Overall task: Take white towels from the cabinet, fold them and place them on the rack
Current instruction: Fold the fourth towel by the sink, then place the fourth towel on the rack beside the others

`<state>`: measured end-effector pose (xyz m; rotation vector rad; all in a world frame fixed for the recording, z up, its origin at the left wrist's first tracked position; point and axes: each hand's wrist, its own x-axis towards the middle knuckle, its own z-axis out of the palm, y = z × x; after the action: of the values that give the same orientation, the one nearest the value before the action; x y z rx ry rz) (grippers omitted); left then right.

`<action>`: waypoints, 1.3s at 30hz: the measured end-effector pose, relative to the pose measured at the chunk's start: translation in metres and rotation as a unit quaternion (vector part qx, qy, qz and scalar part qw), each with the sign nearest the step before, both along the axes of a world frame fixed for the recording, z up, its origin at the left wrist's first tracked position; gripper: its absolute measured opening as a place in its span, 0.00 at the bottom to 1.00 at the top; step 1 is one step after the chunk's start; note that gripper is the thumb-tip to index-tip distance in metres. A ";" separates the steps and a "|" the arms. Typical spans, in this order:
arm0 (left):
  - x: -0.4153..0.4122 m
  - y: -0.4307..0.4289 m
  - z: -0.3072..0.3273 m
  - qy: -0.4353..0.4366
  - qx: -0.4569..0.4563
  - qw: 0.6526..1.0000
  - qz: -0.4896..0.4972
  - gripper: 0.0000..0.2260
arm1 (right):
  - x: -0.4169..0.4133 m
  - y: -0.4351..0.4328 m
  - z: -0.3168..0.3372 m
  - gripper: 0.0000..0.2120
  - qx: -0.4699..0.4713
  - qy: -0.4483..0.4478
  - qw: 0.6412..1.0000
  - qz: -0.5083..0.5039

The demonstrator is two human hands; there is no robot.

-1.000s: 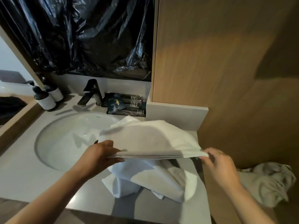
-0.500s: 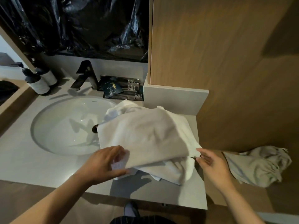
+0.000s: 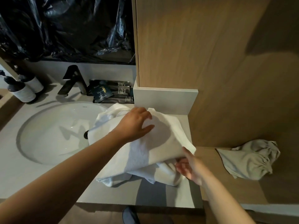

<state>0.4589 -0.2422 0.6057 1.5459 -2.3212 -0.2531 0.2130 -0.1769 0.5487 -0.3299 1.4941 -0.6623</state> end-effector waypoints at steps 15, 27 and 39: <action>-0.049 -0.074 -0.010 -0.192 0.117 0.972 0.064 0.24 | 0.025 -0.006 -0.013 0.09 -0.014 0.044 0.990 -0.131; -0.054 -0.084 -0.002 -0.134 0.209 0.966 0.077 0.21 | 0.017 0.001 -0.001 0.03 -0.136 0.048 0.984 -0.101; -0.014 -0.063 0.091 0.206 0.250 0.936 0.135 0.23 | 0.009 -0.003 0.063 0.05 -0.263 -0.046 0.961 -0.074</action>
<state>0.4445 -0.3055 0.6962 1.7973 -1.7684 -1.0521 0.2224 -0.1798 0.6120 -0.5866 1.2436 -1.1814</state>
